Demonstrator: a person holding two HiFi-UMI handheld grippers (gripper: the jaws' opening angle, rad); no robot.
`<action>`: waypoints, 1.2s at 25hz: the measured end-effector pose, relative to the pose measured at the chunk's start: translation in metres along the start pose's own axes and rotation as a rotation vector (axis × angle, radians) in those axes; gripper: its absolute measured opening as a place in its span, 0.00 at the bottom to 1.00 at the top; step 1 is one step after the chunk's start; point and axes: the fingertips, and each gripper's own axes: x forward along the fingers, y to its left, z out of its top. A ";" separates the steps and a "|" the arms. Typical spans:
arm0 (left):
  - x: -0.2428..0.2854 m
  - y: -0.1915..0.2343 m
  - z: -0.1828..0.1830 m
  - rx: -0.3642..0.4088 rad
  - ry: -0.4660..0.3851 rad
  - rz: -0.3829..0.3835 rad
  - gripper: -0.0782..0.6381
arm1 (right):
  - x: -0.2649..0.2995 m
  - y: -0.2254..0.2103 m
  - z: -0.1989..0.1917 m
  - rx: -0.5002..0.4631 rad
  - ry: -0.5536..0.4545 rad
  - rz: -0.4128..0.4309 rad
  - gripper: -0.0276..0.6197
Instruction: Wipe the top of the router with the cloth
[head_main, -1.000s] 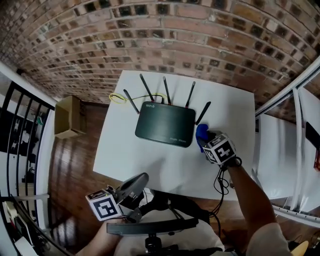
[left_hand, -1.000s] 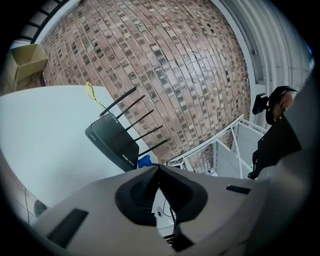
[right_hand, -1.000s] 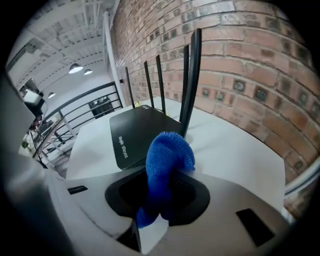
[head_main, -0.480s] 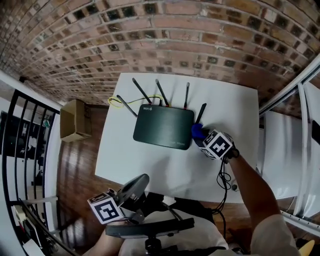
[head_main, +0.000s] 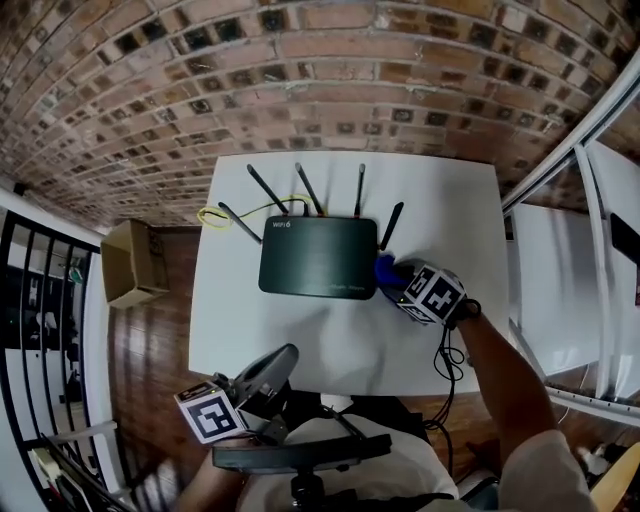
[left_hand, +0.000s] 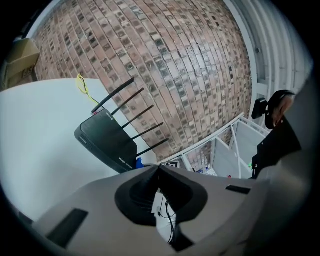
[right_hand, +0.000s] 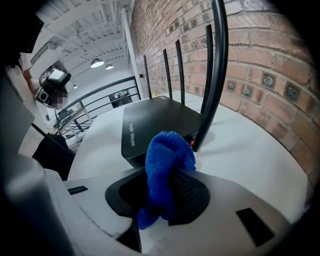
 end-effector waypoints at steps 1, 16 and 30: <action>-0.001 0.000 0.004 -0.001 0.004 -0.011 0.12 | -0.001 0.003 -0.001 0.006 0.005 -0.003 0.21; -0.030 0.017 0.033 0.009 0.068 -0.067 0.12 | -0.006 0.057 -0.007 0.115 0.042 -0.108 0.21; -0.055 0.036 0.063 -0.002 0.046 -0.096 0.12 | -0.004 0.059 0.007 0.500 -0.032 -0.341 0.21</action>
